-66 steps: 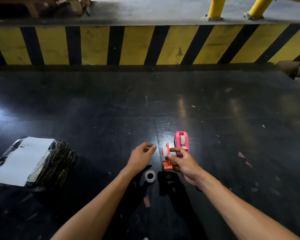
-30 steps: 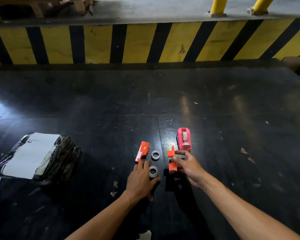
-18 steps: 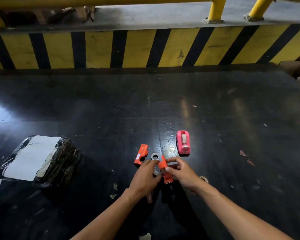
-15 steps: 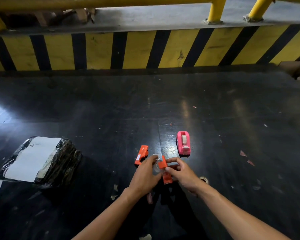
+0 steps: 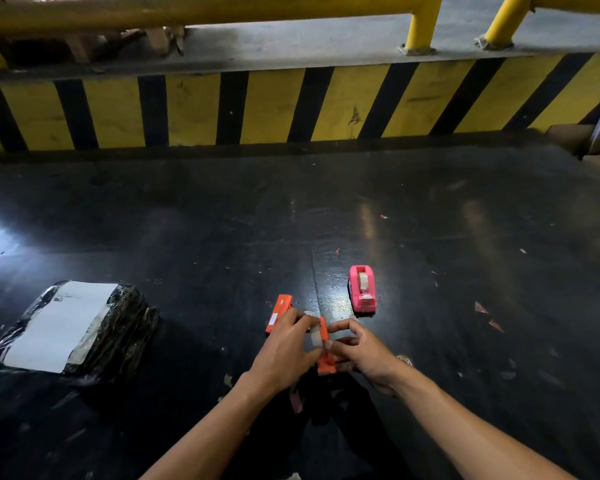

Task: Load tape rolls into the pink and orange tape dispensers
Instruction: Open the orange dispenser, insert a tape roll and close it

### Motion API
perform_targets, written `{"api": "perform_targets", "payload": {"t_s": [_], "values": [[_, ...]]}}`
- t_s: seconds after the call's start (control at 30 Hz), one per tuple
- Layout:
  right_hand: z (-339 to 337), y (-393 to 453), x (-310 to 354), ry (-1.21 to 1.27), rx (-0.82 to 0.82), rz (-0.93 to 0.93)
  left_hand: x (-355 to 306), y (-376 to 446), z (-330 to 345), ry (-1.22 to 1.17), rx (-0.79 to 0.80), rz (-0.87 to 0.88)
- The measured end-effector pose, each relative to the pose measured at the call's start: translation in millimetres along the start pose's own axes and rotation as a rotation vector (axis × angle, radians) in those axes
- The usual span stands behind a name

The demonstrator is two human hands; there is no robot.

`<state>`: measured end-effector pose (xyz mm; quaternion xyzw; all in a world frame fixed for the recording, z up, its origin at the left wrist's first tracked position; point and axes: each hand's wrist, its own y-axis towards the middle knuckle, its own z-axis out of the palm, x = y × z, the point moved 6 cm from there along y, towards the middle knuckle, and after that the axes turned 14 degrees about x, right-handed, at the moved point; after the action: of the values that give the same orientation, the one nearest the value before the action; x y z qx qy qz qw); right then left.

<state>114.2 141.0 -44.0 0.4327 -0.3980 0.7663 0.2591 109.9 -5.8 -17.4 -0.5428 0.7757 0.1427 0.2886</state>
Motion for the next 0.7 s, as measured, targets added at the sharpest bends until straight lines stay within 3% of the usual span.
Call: {"api": "perform_targets", "payload": {"t_s": [0.3, 0.57, 0.7], "values": [[-2.7, -7.0, 5.3, 0.124, 0.086, -0.012, 6.2, -3.0, -2.0, -0.540, -0.011, -0.035], [-10.6, -6.2, -1.7, 0.175, 0.071, 0.059, 11.6, 1.3, -5.3, -0.524, 0.051, -0.005], [-15.6, -9.2, 1.2, 0.207, 0.047, 0.046, 57.2, 16.2, -12.4, -0.360, -0.119, -0.199]]}}
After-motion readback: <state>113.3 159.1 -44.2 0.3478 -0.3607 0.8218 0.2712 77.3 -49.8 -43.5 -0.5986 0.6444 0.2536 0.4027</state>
